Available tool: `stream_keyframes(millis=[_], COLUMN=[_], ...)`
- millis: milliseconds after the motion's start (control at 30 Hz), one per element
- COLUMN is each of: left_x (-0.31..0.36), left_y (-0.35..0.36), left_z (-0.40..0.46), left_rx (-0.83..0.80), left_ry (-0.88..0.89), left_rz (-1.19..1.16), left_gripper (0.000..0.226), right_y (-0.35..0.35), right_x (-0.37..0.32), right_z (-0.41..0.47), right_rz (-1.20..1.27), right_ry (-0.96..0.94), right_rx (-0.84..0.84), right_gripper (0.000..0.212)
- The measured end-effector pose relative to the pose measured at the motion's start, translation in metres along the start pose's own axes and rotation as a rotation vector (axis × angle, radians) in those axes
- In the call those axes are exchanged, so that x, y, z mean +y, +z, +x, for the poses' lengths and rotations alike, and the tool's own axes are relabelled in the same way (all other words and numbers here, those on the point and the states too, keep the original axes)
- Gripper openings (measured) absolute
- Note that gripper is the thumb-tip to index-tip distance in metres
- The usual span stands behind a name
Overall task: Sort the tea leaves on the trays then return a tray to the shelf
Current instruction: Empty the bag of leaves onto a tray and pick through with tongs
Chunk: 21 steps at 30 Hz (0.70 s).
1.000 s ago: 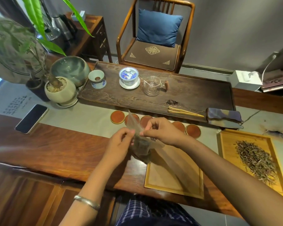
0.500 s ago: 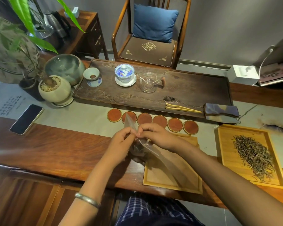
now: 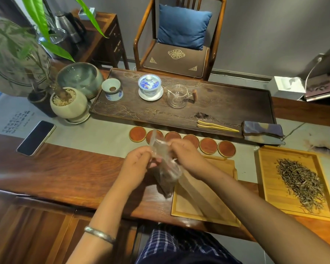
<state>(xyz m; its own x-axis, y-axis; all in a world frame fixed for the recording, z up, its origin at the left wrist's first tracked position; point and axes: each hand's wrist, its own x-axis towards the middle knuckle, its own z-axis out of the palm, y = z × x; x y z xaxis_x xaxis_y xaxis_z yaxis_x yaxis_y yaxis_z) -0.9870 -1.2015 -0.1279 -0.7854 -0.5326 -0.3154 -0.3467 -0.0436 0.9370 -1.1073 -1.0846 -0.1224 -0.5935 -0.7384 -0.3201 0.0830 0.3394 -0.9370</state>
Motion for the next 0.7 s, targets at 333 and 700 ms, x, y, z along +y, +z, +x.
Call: stream_keyframes(millis=[333,700], left_x=[-0.001,-0.003], left_y=[-0.035,-0.032], left_z=[0.001,0.006], left_rx=[0.079,0.079], left_ry=[0.075,0.076], left_rz=[0.239,0.218], left_gripper=[0.034,0.028], right_y=[-0.036,-0.043], right_x=[-0.001,0.003], right_z=[-0.008,-0.008], right_rz=[-0.296,-0.292], right_ry=[-0.041,-0.109], right_rx=[0.07,0.095], right_gripper=[0.029,0.026])
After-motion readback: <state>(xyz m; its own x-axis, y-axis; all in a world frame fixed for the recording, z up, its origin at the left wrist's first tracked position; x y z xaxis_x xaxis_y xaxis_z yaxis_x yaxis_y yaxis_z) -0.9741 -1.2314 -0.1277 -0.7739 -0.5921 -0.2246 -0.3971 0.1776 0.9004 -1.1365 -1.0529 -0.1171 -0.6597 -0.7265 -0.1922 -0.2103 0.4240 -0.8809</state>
